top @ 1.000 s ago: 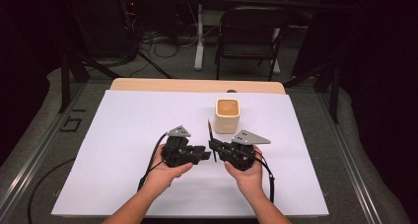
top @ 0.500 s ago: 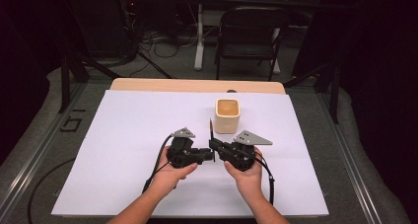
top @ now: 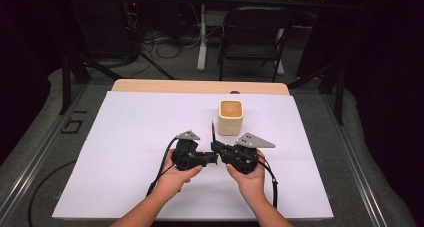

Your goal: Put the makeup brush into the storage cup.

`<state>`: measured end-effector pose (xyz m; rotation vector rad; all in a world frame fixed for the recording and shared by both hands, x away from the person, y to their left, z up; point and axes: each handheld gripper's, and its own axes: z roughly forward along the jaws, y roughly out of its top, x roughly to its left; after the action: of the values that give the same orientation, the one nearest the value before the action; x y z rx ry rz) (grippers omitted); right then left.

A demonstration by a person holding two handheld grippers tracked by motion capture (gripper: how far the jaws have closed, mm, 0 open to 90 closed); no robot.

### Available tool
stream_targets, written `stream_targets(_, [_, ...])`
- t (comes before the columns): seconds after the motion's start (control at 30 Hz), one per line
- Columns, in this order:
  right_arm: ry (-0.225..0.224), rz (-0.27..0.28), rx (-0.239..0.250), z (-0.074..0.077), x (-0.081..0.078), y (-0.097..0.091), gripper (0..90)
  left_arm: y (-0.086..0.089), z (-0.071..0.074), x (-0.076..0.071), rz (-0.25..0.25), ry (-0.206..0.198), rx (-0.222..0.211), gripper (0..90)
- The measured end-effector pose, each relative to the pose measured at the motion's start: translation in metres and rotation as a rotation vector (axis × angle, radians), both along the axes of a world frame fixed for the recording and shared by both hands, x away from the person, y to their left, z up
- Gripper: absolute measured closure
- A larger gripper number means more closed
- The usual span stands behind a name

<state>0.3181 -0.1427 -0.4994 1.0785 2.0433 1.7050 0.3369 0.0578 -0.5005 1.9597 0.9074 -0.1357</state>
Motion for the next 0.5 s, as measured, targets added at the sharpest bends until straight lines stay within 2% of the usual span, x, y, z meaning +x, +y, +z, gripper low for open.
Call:
stream_targets(0.23, [-0.006,0.0,0.003,-0.0002,-0.0006,0.0014,83.7,0.0001,-0.0009,0.0012,0.008,0.011,-0.003,77.6])
stream_targets(0.27, [0.007,0.006,-0.013,0.0008,-0.0014,0.0004,83.7,-0.0001,-0.0012,0.0014,0.011,0.012,-0.004,76.9])
stream_targets(0.3, [-0.005,0.002,0.007,0.0,-0.001,0.0018,83.7,-0.0001,-0.0014,0.0016,0.012,0.013,-0.006,76.7])
stream_targets(0.33, [-0.007,0.001,0.007,0.0,-0.0011,0.0019,83.7,-0.0005,-0.0019,0.0017,0.013,0.013,-0.01,76.6])
stream_targets(0.5, [0.008,0.008,0.0,0.0006,-0.0017,0.001,83.7,-0.0021,-0.0032,0.0019,0.013,0.017,-0.003,76.2])
